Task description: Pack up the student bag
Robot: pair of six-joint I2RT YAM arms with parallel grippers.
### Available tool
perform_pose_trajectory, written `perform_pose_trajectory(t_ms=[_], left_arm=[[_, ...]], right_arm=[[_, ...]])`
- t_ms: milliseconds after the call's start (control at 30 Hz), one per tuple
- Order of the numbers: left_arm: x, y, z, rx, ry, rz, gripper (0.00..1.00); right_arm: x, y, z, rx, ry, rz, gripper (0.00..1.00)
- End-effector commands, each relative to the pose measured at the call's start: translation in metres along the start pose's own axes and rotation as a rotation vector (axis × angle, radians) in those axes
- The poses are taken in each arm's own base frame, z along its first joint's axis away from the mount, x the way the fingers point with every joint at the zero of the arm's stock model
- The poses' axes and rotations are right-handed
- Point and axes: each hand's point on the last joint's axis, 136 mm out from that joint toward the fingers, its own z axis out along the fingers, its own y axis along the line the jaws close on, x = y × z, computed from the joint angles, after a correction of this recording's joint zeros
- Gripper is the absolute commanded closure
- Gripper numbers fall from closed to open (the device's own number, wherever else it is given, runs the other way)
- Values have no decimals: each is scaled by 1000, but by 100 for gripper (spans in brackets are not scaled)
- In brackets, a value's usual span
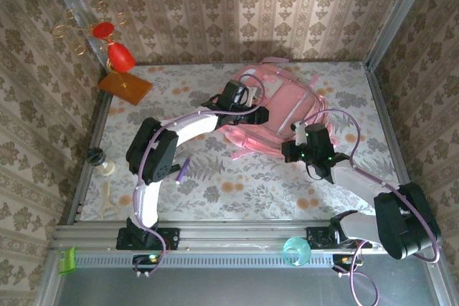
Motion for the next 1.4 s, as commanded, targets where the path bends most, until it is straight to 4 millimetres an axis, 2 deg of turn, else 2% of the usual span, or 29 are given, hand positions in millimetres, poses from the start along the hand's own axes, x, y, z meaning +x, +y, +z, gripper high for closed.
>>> perform_pose_trajectory(t_ms=[0, 133, 200, 333, 467, 533, 567, 667, 767, 900, 1033, 1100, 1167, 1233, 1300, 1367], left_arm=[[30, 24, 1, -113, 86, -13, 52], [39, 26, 6, -139, 117, 10, 48], [47, 23, 14, -117, 150, 3, 49], [61, 11, 24, -53, 149, -46, 72], [67, 0, 25, -28, 133, -68, 89], [68, 0, 25, -25, 121, -80, 99], [68, 1, 24, -26, 116, -83, 100], [69, 1, 21, -25, 111, -79, 100], [62, 9, 13, -35, 84, -72, 100], [49, 31, -12, -66, 94, -18, 100], [34, 59, -44, -121, 131, 50, 100], [21, 75, -58, -129, 111, 58, 100], [4, 93, -69, -142, 93, 40, 100], [-8, 102, -74, -132, 84, 33, 93], [-23, 118, -83, -132, 62, 18, 87], [-36, 121, -89, -121, 50, 26, 72]], right_arm=[[-21, 7, -3, -18, -45, -4, 100], [-19, 6, -2, -19, -38, -1, 100], [-19, 9, -1, -23, -35, -2, 100], [-17, 22, 8, -24, -44, -8, 100], [-18, 44, 21, -4, -73, -57, 100], [-24, 49, 29, -6, -97, -48, 100], [-27, 49, 32, 1, -110, -39, 100], [-38, 54, 46, 13, -142, -34, 100], [-49, 69, 53, -34, -150, -28, 100], [-39, 93, 46, -73, -104, -73, 99], [-25, 135, 46, -165, -96, -78, 95], [-29, 156, 52, -203, -106, -92, 92], [-36, 176, 66, -242, -96, -99, 83], [-42, 191, 78, -277, -81, -98, 76], [-44, 200, 81, -305, -65, -98, 71], [-41, 202, 77, -314, -42, -108, 60]])
